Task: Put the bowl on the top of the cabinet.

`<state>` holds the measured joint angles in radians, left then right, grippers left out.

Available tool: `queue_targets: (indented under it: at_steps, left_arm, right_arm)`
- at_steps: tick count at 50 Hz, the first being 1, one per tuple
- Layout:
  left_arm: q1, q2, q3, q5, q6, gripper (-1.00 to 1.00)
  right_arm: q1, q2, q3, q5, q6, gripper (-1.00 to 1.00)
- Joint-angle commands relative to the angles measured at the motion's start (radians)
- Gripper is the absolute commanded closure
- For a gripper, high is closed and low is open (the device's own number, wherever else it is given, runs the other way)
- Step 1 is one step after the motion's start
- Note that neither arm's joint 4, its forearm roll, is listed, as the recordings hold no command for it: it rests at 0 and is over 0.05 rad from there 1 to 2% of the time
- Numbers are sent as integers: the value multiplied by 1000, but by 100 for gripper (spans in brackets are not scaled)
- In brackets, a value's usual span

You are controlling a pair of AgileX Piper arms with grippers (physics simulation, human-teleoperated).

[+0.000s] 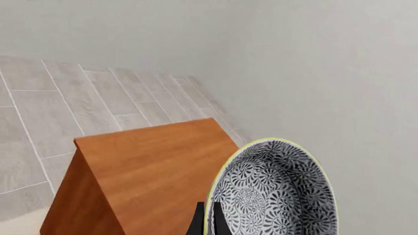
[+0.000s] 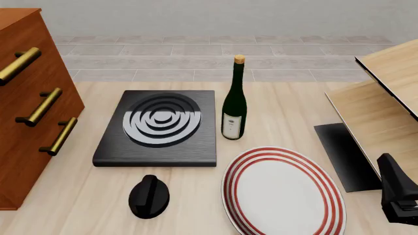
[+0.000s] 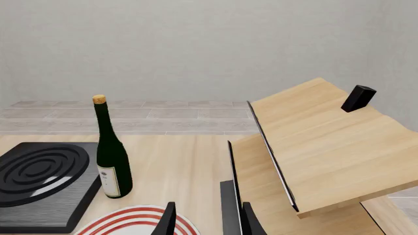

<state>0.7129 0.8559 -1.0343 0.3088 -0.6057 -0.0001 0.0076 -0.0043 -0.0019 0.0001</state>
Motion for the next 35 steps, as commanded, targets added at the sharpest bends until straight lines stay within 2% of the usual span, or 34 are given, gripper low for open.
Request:
queue_targets:
  at_steps: [1, 14, 35]
  left_arm:
    - [29, 36, -7, -23, 11, 100]
    - [51, 114, -8, -34, 3, 100]
    - [22, 143, 10, -45, 19, 100]
  right_arm:
    - [0, 0, 0, 0, 0, -100]
    - [0, 0, 0, 0, 0, -100]
    - [0, 0, 0, 0, 0, -100]
